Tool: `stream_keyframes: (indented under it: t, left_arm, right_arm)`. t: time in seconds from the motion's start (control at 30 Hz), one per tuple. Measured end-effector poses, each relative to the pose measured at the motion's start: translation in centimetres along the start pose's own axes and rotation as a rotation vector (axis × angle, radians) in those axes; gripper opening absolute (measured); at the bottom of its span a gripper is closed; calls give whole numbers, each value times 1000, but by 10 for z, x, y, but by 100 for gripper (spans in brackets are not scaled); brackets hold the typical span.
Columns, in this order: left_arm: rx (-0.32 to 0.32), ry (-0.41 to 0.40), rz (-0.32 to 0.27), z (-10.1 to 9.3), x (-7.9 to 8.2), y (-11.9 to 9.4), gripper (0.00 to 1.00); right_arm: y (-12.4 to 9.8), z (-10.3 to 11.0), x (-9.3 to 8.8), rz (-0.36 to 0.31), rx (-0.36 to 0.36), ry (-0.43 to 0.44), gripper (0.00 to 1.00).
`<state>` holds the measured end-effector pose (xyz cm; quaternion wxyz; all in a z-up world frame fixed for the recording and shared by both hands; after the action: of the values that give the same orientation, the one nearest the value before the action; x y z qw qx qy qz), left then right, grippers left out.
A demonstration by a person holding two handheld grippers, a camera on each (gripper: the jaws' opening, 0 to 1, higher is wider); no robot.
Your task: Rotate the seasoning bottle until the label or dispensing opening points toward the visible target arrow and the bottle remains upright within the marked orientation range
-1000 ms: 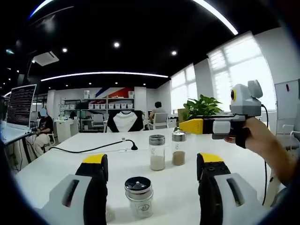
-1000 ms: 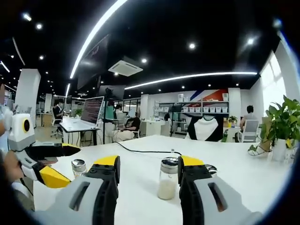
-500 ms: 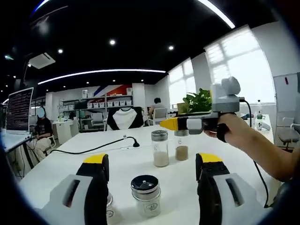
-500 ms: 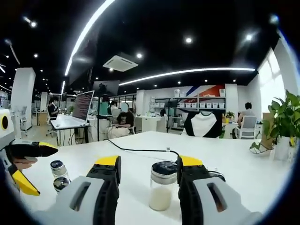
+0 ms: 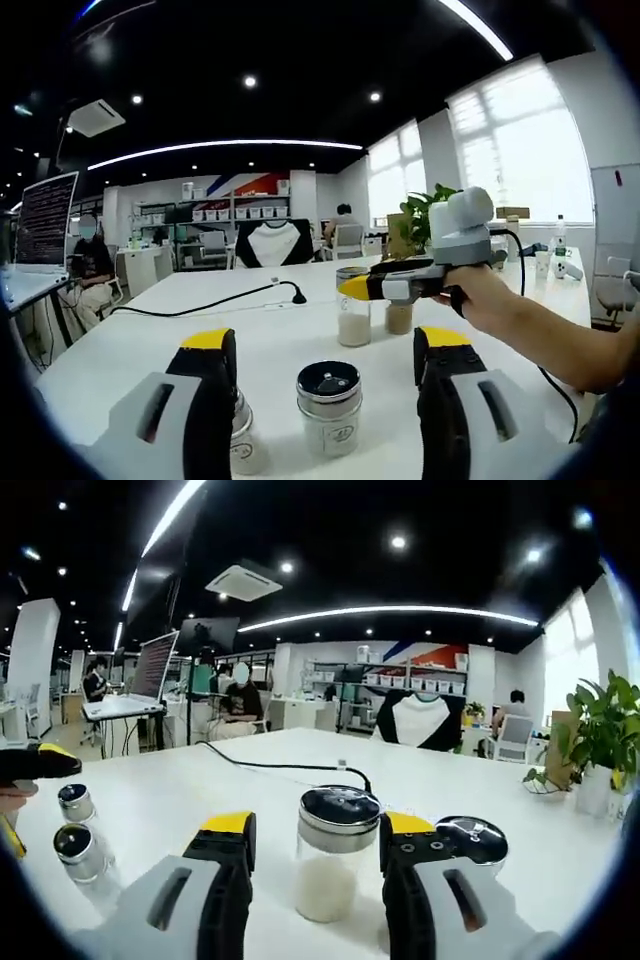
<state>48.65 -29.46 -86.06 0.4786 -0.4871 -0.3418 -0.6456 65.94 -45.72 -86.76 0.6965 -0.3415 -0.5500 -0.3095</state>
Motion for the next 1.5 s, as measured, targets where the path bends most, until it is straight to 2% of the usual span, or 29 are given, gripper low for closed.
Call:
stream_keyframes:
  t: [0.23,0.47,0.73,1.0,1.23,1.4,1.5]
  left_arm:
    - [-21,-10,-8,-3,-4,5,76]
    - [-57,-20,6,-10,-9,8,75]
    - [-41,-31,16,-7,-13,6,74]
    - [-50,-23,20,-6,-12,6,74]
    - [-35,-12,35,-5,-13,4,74]
    - [-27,-15,46,-3,-13,4,74]
    - [-21,-23,35,-3,-11,4,73]
  right_arm:
    - [2,-1,-12,-11,-26,-7,46]
    - [3,-6,-13,-82,-50,36,35]
    - [14,-7,-17,-76,-54,45,37]
    - [14,-7,-18,-70,-48,36,37]
    - [10,-6,-20,-103,-43,50,36]
    - [4,-9,-18,-109,-54,24,35]
    - [-2,-9,-16,-122,-49,23,35]
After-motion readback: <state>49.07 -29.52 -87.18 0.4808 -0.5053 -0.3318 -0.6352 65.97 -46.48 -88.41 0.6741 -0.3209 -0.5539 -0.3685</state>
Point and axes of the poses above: the point that each gripper's makers call its tool centre point, and the gripper's own axes: y roughly forward along the fingers, z roughly to its left, x roughly out of its top, the point moved 8 cm from there along -y, roughly backward along the fingers, and after that the axes turned 15 degrees about y, right-handed, at the moved point
